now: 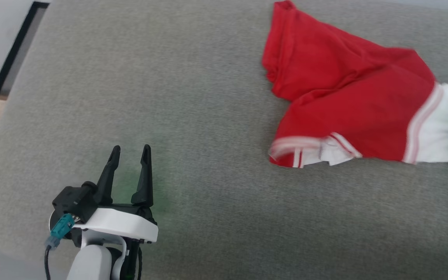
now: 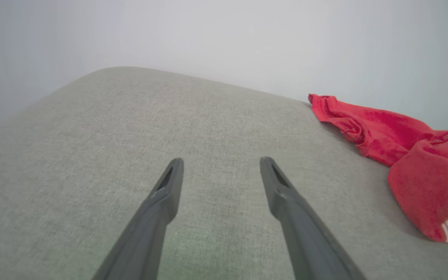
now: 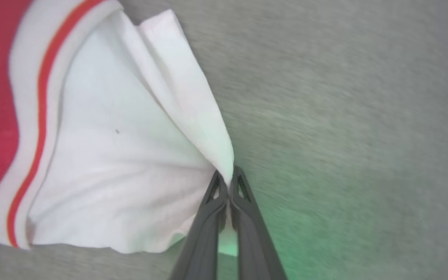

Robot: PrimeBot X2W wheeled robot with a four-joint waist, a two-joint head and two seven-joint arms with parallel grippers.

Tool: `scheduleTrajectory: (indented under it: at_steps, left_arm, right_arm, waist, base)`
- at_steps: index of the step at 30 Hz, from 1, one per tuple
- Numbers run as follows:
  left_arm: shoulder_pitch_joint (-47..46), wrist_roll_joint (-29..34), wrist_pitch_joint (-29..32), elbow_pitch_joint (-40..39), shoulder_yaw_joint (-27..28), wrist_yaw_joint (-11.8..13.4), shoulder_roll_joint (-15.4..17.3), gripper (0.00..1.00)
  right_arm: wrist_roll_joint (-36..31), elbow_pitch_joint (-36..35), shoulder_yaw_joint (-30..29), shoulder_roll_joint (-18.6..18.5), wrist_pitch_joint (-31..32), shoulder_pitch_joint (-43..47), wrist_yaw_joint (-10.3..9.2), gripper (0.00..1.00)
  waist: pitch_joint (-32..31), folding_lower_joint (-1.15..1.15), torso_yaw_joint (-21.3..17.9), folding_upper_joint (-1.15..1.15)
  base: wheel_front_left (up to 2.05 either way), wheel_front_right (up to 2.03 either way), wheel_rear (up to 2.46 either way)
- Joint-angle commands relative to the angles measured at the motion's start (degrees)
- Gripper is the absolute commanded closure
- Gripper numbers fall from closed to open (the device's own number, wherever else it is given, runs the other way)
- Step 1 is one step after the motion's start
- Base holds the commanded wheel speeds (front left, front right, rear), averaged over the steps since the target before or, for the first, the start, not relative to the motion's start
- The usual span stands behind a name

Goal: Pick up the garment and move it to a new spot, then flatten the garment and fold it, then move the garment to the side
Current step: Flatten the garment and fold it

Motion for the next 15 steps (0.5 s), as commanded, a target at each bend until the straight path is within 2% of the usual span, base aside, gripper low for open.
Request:
scheduleTrajectory:
  at_steps: [1,10,15]
  left_arm:
    - [0.2,0.2,-0.4,-0.2,0.4,-0.1,0.2,0.00]
    - [-0.3,0.5,-0.4,-0.7,-0.2,-0.1,1.4,0.00]
    - [-0.2,0.4,-0.4,-0.8,-0.2,-0.1,2.0,0.00]
  right_arm:
    - [-0.3,0.6,-1.4,0.4,-0.6,1.7,-0.29,1.00]
    - [-3.5,0.0,-15.3,-0.8,-3.8,5.8,-0.22,1.00]
    - [-8.0,1.8,-24.8,-1.5,-6.4,7.8,-0.21,1.00]
  waist:
    - [-0.4,0.00,-1.0,0.00]
    - [0.0,0.00,-3.3,0.00]
    - [0.6,0.00,-3.6,0.00]
  base:
    - [0.00,0.00,0.00]
    - [0.00,0.00,0.00]
    - [0.00,0.00,0.00]
